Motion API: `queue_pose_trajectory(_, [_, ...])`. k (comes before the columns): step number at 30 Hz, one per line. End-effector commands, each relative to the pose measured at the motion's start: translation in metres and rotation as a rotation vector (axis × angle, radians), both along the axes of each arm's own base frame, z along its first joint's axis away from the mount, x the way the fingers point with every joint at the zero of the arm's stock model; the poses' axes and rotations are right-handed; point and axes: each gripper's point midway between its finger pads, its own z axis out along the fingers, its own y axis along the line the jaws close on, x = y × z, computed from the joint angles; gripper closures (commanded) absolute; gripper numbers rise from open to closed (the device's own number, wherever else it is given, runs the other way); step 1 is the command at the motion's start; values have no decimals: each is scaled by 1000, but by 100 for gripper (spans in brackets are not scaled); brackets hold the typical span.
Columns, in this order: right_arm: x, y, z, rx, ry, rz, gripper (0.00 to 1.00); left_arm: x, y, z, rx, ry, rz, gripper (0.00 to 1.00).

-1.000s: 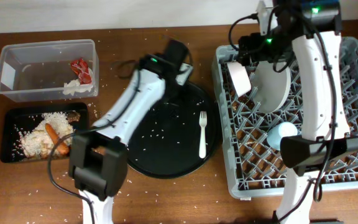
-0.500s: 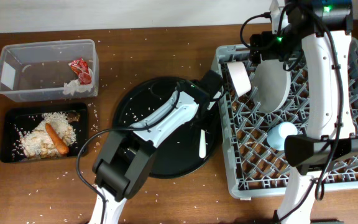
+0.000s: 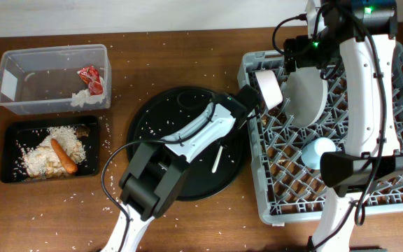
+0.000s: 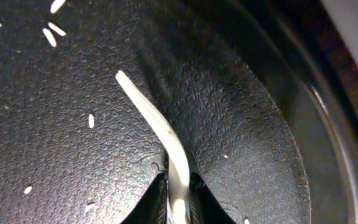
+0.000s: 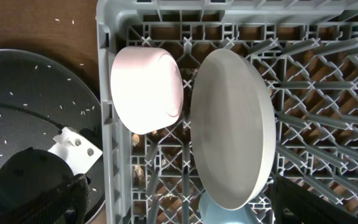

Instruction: Sort waste into correct bins and load items into the dishwasher rack

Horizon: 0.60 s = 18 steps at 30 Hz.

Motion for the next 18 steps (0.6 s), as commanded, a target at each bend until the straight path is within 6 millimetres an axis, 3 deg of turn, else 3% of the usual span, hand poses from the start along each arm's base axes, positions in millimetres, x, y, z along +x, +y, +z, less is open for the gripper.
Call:
queue_pose_trajectory(1, [-2,-5,1,-7,3,-12,7,11,-2,11,7,-24,-15,89])
queue_pose_trajectory(7, [-4,27,3,125,10,53,8,54,57,17,-105,67,233,93])
queue_pose_trajectory(8, [-6,44,3,136,11,92,8,66,77,17,-138,86,291,72])
queue_pose_trajectory(10, [-6,63,4,136,0,134,9,71,87,19,-183,113,328,45])
queue_pose_trajectory(12, [-4,88,2,148,-7,161,8,76,96,20,-210,127,357,29])
queue_pose_trajectory(13, [-4,99,-2,155,-1,165,9,79,101,22,-211,125,368,27])
queue_pose_trajectory(17, [-9,162,-44,162,106,220,9,120,144,85,-283,20,502,23])
queue_pose_trajectory(18, [-10,182,-62,162,144,221,10,139,167,114,-330,-49,553,20])
